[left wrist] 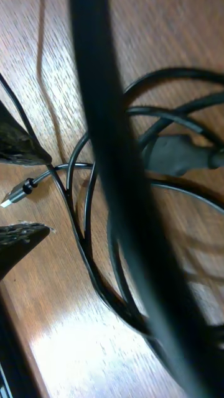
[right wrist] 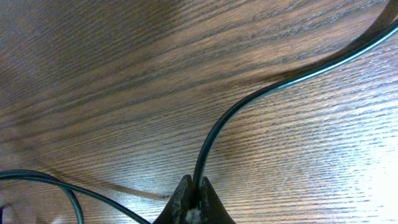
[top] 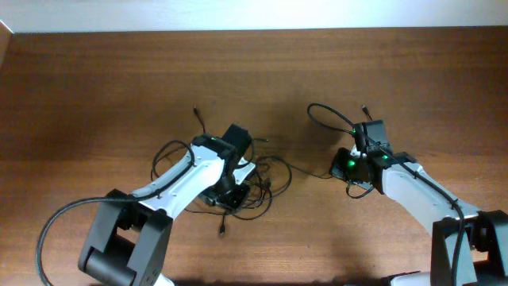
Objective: Untangle cables
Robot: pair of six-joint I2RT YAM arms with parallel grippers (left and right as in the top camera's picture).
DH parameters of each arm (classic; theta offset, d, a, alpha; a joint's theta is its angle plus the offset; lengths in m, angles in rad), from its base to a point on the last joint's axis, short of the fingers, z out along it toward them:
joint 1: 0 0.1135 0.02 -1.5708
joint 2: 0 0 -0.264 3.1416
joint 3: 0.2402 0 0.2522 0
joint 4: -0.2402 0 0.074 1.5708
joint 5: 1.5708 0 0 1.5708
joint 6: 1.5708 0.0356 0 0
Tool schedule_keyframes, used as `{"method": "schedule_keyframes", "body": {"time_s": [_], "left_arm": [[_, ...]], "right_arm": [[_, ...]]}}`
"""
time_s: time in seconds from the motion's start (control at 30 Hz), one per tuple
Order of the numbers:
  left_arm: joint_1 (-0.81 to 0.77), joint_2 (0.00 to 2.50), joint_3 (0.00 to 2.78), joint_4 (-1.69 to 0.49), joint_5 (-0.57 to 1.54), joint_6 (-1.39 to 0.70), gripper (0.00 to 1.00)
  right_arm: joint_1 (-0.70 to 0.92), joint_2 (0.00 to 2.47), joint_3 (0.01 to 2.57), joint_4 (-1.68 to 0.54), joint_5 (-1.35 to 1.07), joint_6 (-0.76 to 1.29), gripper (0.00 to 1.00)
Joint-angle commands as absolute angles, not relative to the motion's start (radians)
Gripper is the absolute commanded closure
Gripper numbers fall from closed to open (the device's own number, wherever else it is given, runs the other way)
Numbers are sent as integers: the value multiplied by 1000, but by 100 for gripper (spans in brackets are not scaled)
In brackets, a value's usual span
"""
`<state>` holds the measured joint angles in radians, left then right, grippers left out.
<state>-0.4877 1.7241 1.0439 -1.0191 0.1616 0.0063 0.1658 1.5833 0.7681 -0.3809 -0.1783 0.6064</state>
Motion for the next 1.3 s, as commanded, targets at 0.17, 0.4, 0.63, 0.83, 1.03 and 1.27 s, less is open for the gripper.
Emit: {"method": "schedule_keyframes", "body": {"time_s": [0.17, 0.4, 0.63, 0.83, 1.03, 1.27], "left_arm": [[-484, 1708, 995, -965, 188, 39, 68], [-485, 1708, 995, -939, 196, 39, 67], [-484, 1708, 916, -831, 226, 39, 67], [-484, 1708, 899, -763, 225, 39, 68], [-484, 1695, 902, -780, 235, 30, 99], [-484, 1401, 981, -835, 240, 12, 100]], "right_arm": [[163, 1579, 762, -380, -177, 611, 95], [163, 1579, 762, -380, -177, 611, 95], [163, 1579, 762, -380, -177, 611, 95], [163, 1579, 762, -380, -177, 611, 95], [163, 1579, 762, -380, -177, 611, 95], [163, 1579, 762, -380, -177, 611, 95]]}}
